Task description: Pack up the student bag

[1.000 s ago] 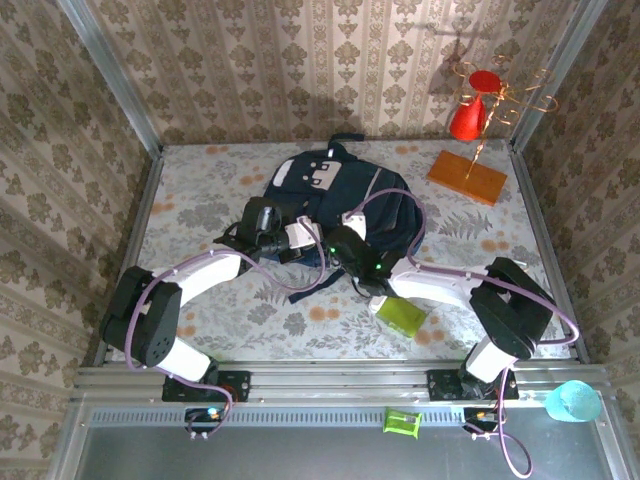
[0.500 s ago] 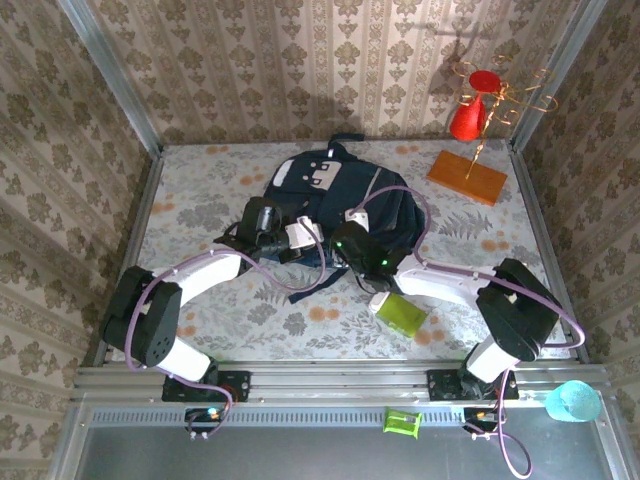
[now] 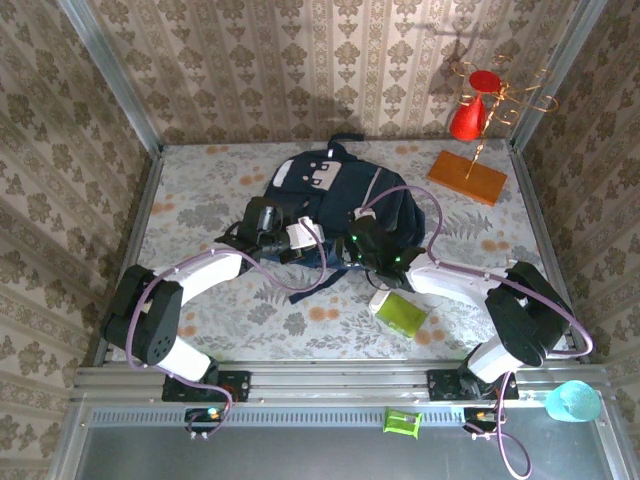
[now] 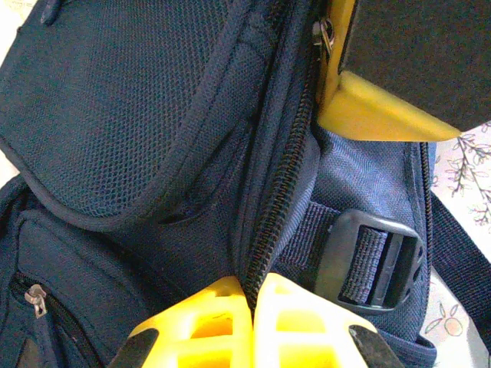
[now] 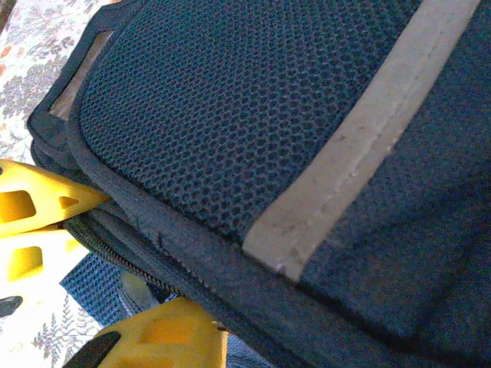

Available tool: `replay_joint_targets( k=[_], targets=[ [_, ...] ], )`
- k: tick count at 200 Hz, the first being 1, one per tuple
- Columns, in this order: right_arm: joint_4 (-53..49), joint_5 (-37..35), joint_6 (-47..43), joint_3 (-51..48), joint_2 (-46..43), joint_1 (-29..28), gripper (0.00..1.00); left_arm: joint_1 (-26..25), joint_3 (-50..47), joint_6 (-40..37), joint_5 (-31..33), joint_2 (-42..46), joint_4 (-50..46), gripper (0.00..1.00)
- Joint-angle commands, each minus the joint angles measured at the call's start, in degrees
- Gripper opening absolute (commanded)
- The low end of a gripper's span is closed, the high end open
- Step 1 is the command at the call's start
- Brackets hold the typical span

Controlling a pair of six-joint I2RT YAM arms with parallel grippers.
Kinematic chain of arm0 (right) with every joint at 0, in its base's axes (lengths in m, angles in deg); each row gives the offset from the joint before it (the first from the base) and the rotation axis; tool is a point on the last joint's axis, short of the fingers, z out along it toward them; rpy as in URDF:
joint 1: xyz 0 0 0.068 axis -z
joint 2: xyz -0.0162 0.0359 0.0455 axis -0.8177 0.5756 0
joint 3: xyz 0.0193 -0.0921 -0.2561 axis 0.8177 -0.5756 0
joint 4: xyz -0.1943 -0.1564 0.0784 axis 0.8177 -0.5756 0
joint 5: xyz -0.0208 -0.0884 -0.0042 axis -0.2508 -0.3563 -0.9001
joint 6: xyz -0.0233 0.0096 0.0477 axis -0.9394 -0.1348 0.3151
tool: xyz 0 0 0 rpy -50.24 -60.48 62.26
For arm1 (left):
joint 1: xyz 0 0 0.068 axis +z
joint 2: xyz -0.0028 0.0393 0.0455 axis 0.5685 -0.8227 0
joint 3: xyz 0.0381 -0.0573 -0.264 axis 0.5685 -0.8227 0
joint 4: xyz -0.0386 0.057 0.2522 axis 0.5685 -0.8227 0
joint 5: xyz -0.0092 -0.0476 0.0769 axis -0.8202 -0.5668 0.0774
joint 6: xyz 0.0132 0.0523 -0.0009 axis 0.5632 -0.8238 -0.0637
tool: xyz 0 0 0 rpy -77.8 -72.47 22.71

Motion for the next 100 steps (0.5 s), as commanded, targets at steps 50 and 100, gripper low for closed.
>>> replay_joint_targets(
  k=[50, 100],
  targets=[
    [0.5, 0.9, -4.3, 0.3, -1.7, 1.7, 0.08, 0.2, 1.3, -1.0, 0.2, -0.8, -3.4, 0.0],
    [-1.4, 2.8, -6.2, -2.4, -5.6, 3.0, 0.0, 0.2, 1.2, -1.0, 1.8, -0.9, -3.1, 0.0]
  ],
)
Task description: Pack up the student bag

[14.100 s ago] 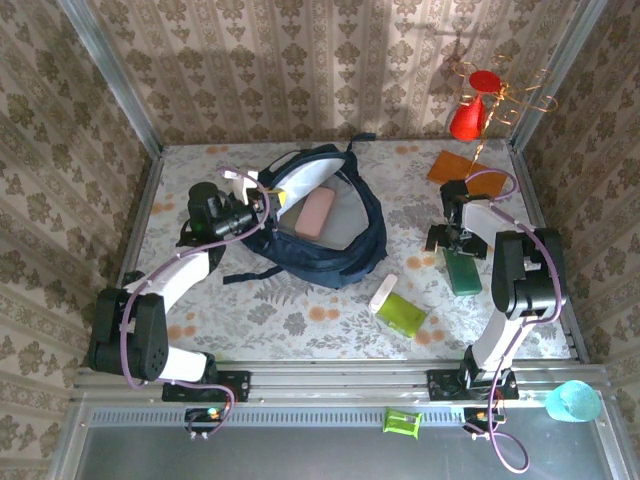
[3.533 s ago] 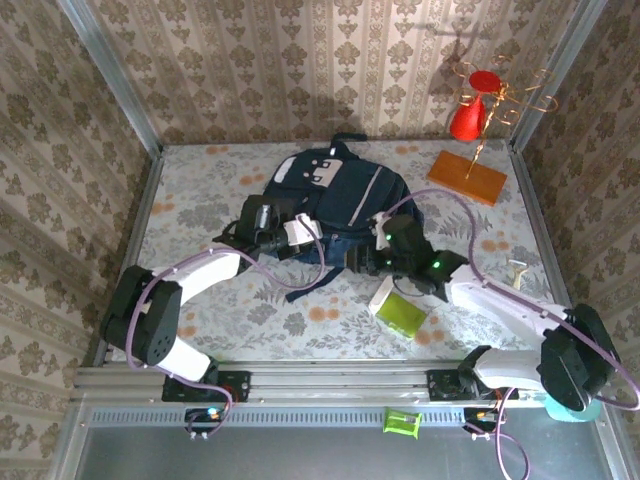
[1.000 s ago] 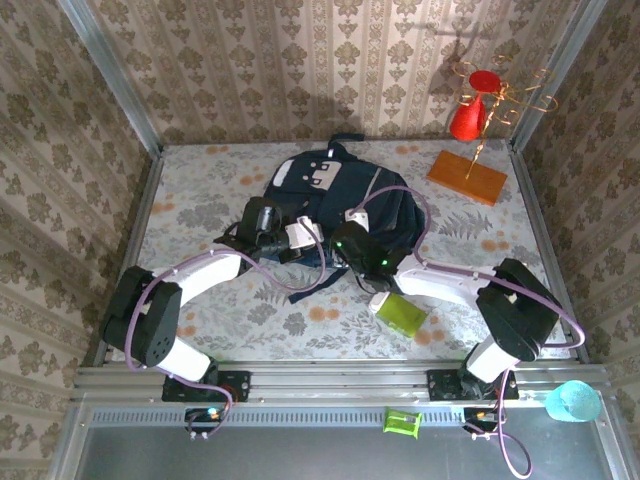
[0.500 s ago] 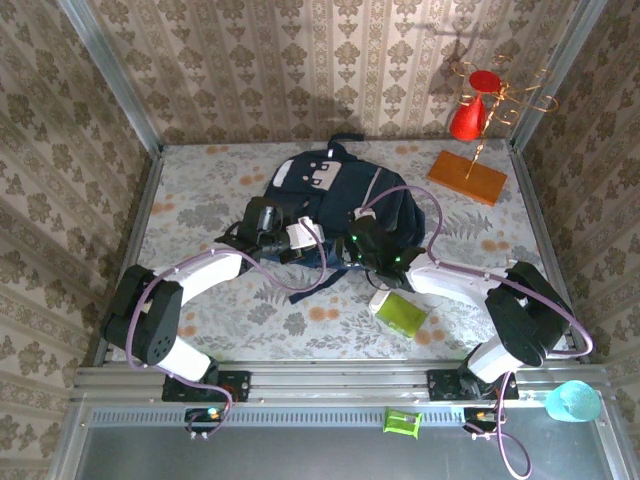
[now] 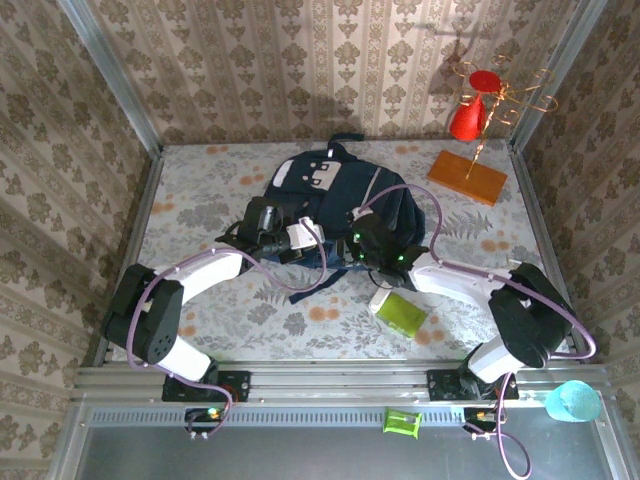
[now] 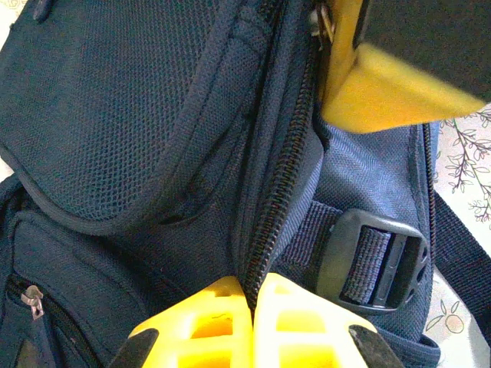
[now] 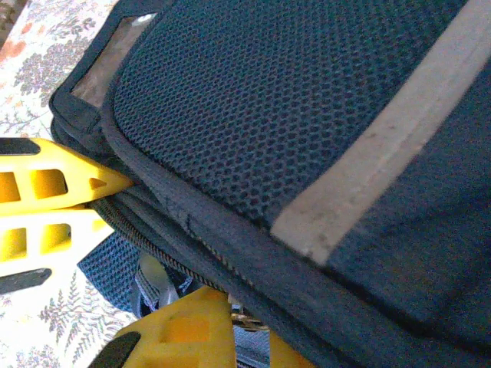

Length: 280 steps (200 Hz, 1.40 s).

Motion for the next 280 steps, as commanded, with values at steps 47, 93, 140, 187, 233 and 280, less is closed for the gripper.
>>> replay_joint_targets(
  k=[47, 93, 140, 187, 233, 280],
  targets=[
    [-5.5, 0.6, -1.3, -4.7, -9.6, 4.3, 0.0, 0.4, 0.9, -0.9, 4.2, -0.7, -2.1, 0.0],
    [-13.6, -3.0, 1.8, -6.1, -14.8, 7.8, 0.0, 1.0, 1.0, -2.5, 6.4, -0.5, -3.5, 0.0],
    [-5.2, 11.1, 0.0, -7.6, -14.9, 8.5, 0.0, 2.4, 1.1, -3.6, 8.2, 0.2, -4.6, 0.0],
    [2.3, 23.6, -0.6, -8.2, -12.5, 7.5, 0.0, 0.8, -2.5, -2.5, 0.3, 8.8, -3.4, 0.44],
    [4.8, 26.6, -0.2, -8.5, -12.2, 7.5, 0.0, -7.2, -2.1, -7.3, 2.3, 10.3, -2.0, 0.58],
    [6.0, 27.5, 0.8, -8.3, -12.2, 7.6, 0.0, -12.0, 1.6, -11.5, 8.9, 3.4, 1.4, 0.57]
  ],
)
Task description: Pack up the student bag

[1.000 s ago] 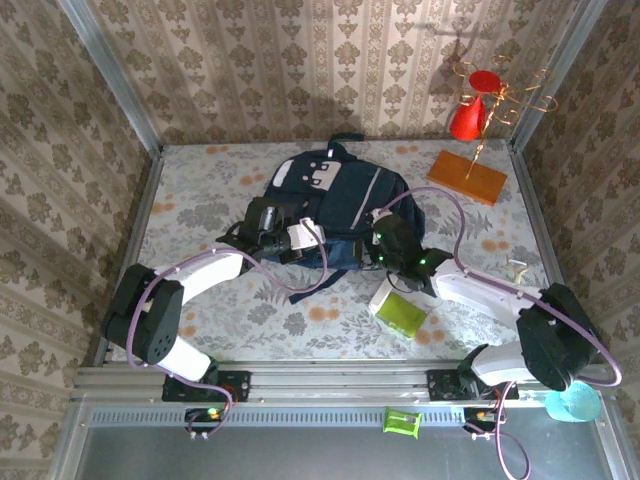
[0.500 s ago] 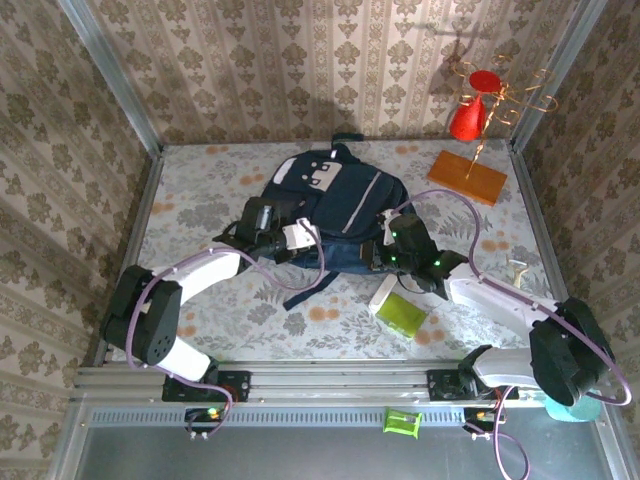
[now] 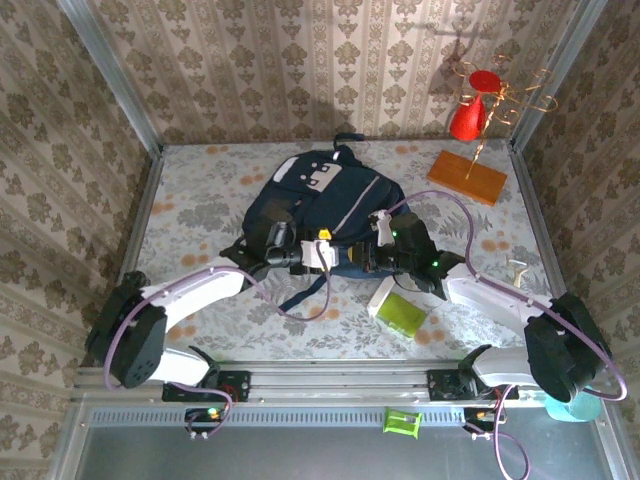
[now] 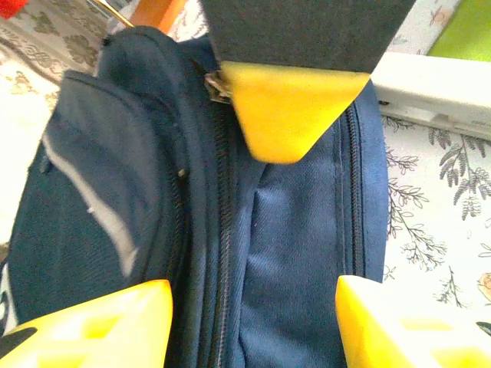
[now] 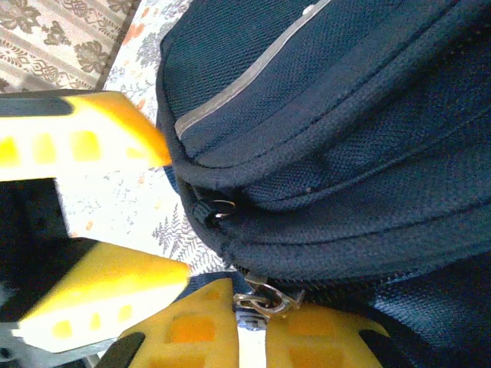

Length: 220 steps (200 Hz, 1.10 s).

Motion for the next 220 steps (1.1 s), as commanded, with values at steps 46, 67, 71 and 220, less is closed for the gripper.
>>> replay_joint_targets(
  k=[46, 67, 71, 220],
  targets=[
    [5.6, 5.8, 0.3, -0.7, -0.4, -0.3, 0.0, -1.7, 1.4, -3.5, 12.9, -7.7, 13.6, 0.39],
    [3.6, 4.2, -0.5, -1.1, -1.4, -0.1, 0.0, -1.5, 0.7, -3.2, 14.3, -8.1, 15.3, 0.24],
    [3.2, 3.7, -0.6, -1.2, -1.7, -0.1, 0.0, -1.4, 0.7, -3.2, 14.4, -8.3, 15.2, 0.19],
    [-8.5, -12.7, -3.5, -0.1, -6.3, 2.9, 0.0, 7.4, -5.6, 1.6, 4.7, -0.2, 12.1, 0.0]
  ],
)
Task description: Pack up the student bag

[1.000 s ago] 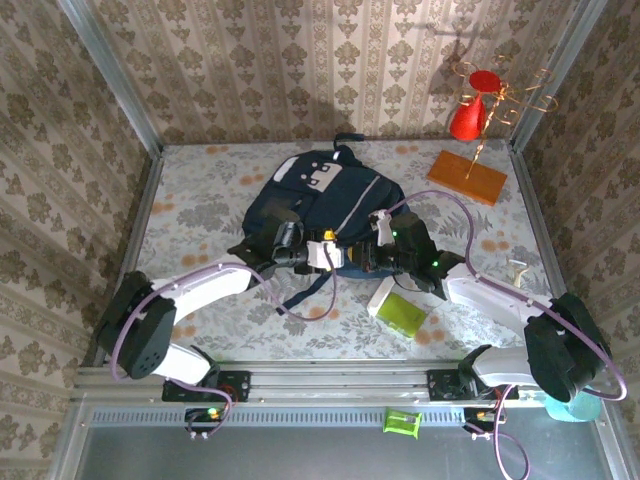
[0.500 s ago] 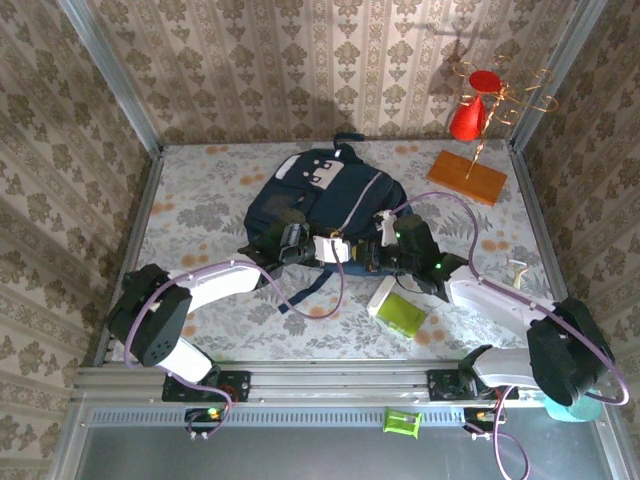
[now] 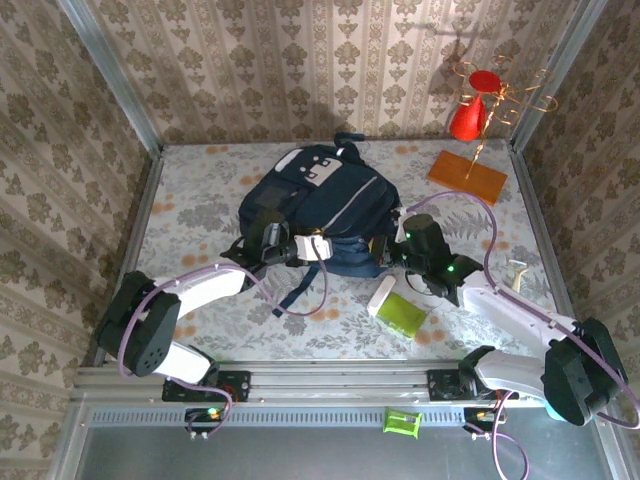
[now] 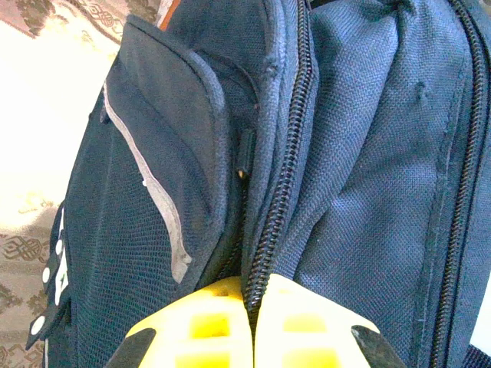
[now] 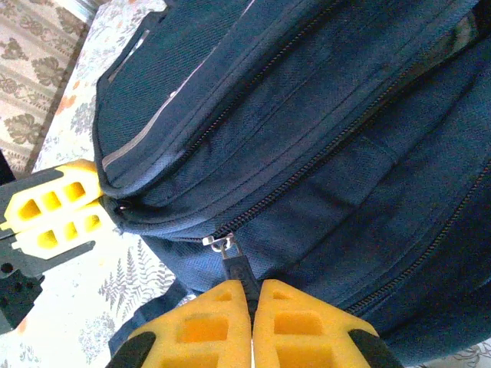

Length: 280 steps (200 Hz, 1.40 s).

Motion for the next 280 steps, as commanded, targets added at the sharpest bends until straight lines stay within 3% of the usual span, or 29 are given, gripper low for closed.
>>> replay_joint_targets(
  k=[1, 51, 95, 112, 138, 166, 218, 280],
  targets=[
    [-1.9, 0.3, -5.3, 1.0, 1.1, 0.3, 0.0, 2.4, -0.6, 3.1, 0.3, 2.1, -1.2, 0.0],
    [5.2, 12.5, -10.6, -0.9, 4.8, 0.2, 0.0, 3.4, -0.6, 3.9, -2.4, 3.5, -3.0, 0.0],
    [13.9, 16.6, -10.1, -2.2, 9.7, -0.2, 0.03, 3.3, -0.1, 4.0, -2.9, 3.8, -4.4, 0.0],
    [13.1, 14.8, -9.8, -2.1, 9.0, -0.2, 0.12, 3.2, 0.0, 4.1, -3.0, 4.0, -4.6, 0.0],
    [3.7, 5.5, -10.2, -1.4, 4.8, -0.2, 0.25, 3.0, 0.0, 4.1, -2.9, 4.3, -4.7, 0.0],
    [2.5, 0.0, -8.2, -3.1, -0.4, -2.2, 0.29, 3.0, -0.1, 3.9, -2.2, 4.2, -4.6, 0.0],
    [4.4, 3.1, -5.5, 2.1, 4.4, -3.9, 0.43, 2.7, -0.1, 3.7, -1.6, 4.2, -4.6, 0.0],
    [2.9, 1.0, -5.9, 6.0, 10.1, -6.6, 0.43, 2.6, 0.0, 3.3, -1.2, 4.1, -5.0, 0.0]
  ],
)
